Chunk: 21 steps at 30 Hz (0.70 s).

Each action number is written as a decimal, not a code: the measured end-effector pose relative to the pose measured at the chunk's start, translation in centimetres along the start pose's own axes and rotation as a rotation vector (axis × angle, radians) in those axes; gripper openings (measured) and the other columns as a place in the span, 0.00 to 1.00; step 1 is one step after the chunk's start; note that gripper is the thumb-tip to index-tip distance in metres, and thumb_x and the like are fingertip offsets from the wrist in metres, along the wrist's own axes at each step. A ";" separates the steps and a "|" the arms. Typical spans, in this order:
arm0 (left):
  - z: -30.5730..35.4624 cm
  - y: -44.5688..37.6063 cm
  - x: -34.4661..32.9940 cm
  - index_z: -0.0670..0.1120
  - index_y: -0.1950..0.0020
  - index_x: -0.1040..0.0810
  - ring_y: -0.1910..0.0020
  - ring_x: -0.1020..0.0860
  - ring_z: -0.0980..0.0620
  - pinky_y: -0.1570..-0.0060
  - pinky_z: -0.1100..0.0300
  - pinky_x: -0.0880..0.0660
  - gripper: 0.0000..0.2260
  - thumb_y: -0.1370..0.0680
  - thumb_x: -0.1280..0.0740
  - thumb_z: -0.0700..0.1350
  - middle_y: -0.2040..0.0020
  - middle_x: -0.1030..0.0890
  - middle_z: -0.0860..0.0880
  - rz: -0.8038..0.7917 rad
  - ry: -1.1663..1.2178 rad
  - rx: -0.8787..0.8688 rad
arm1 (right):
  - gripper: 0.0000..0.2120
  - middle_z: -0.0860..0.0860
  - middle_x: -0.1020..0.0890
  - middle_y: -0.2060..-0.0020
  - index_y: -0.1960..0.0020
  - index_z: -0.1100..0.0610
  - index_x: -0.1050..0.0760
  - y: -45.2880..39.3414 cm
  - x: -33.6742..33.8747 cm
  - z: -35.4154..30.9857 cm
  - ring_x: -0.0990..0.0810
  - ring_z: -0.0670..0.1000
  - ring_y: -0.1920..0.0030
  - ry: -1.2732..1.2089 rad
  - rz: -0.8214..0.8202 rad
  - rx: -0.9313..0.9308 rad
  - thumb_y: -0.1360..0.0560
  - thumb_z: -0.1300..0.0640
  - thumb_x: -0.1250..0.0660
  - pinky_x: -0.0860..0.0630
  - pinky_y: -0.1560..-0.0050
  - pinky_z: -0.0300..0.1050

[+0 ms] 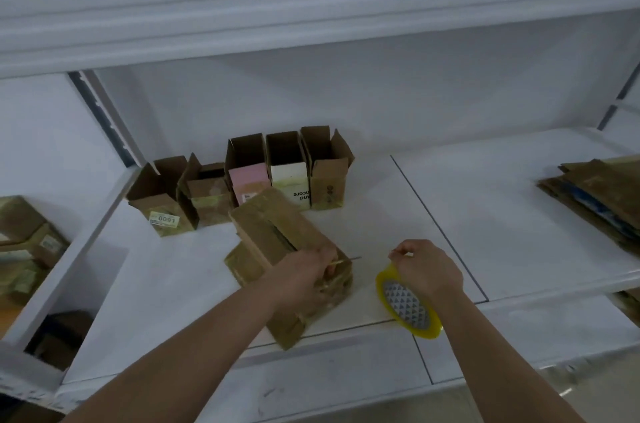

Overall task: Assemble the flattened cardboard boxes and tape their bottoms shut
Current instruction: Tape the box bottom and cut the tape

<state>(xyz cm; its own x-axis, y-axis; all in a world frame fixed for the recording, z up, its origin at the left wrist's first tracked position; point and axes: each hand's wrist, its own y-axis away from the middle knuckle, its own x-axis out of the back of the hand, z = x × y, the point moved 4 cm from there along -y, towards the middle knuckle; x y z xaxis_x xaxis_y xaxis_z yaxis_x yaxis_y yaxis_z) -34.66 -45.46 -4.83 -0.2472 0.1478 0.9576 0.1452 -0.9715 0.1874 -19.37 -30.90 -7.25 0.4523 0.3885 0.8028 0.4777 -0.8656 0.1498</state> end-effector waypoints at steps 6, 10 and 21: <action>-1.2 3.9 0.9 0.46 0.43 0.31 0.56 0.34 0.56 0.62 0.59 0.41 0.19 0.26 0.27 0.50 0.52 0.31 0.53 -0.055 -0.096 -0.154 | 0.07 0.46 0.19 0.56 0.53 0.44 0.22 0.5 -0.2 -1.1 0.21 0.51 0.55 0.049 -0.042 0.012 0.23 0.46 0.39 0.26 0.56 0.43; -3.2 5.4 1.5 0.48 0.45 0.29 0.54 0.32 0.56 0.61 0.59 0.38 0.17 0.28 0.26 0.50 0.48 0.26 0.52 -0.039 -0.136 -0.203 | 0.05 0.45 0.17 0.53 0.57 0.42 0.21 0.7 -0.4 -2.3 0.20 0.50 0.52 -0.025 -0.118 0.054 0.25 0.45 0.34 0.25 0.50 0.45; -2.9 6.3 6.1 0.52 0.56 0.23 0.56 0.22 0.58 0.55 0.61 0.26 0.16 0.30 0.31 0.65 0.57 0.20 0.55 0.519 0.909 0.268 | 0.07 0.43 0.15 0.56 0.54 0.46 0.15 4.0 3.2 -10.0 0.18 0.44 0.53 -0.348 -0.177 0.306 0.26 0.45 0.30 0.22 0.47 0.46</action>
<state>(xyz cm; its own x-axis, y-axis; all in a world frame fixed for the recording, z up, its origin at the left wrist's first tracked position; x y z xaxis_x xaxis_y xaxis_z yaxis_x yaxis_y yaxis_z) -38.00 -51.19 1.59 -0.6975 -0.5704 0.4337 0.6146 -0.7874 -0.0471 -23.57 -36.29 1.66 0.5444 0.6485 0.5321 0.7454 -0.6649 0.0478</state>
